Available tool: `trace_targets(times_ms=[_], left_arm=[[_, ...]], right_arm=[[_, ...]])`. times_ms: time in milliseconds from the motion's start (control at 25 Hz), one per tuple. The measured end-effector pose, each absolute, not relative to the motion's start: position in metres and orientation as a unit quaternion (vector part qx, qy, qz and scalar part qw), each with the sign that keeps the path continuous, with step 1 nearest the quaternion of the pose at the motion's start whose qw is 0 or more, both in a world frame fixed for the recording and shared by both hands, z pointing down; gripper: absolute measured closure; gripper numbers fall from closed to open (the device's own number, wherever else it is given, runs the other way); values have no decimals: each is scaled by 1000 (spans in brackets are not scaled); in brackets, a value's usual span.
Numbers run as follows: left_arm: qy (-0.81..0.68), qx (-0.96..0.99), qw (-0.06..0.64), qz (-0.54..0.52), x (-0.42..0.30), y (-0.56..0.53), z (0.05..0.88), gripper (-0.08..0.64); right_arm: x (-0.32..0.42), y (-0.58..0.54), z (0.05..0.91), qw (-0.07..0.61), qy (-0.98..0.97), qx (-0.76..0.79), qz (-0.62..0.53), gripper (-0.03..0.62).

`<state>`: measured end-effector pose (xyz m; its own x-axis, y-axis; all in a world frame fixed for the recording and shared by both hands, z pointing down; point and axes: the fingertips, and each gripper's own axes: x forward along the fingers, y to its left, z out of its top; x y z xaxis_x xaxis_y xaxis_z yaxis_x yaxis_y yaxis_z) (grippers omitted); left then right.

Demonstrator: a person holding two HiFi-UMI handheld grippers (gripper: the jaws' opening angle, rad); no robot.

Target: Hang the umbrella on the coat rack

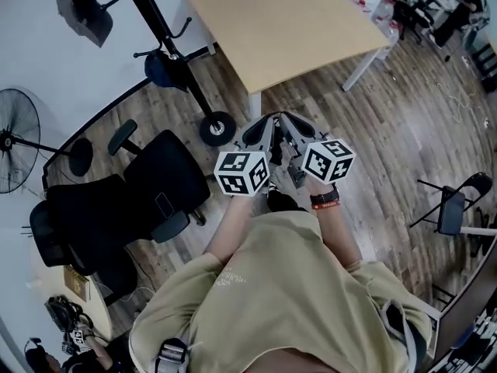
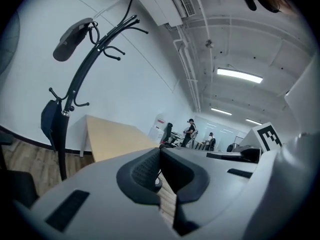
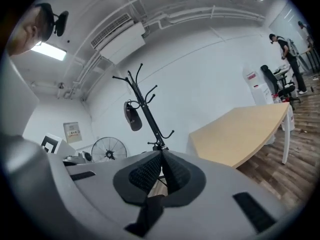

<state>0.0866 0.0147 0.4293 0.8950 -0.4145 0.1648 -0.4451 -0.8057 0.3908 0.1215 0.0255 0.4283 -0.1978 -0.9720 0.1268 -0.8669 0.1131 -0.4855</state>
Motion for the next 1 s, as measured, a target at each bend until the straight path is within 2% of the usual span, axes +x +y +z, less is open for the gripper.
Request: trace_targets(times_ms=[480,1000], left_arm=[[-357,907,221,11,74,-90,426,537],[-454,867,205,-10,54,-167,426,537]], right_arm=[[109,-83,429,67,816,-514,-257,574],[91,-172,428,52,870,-415,-262,574]])
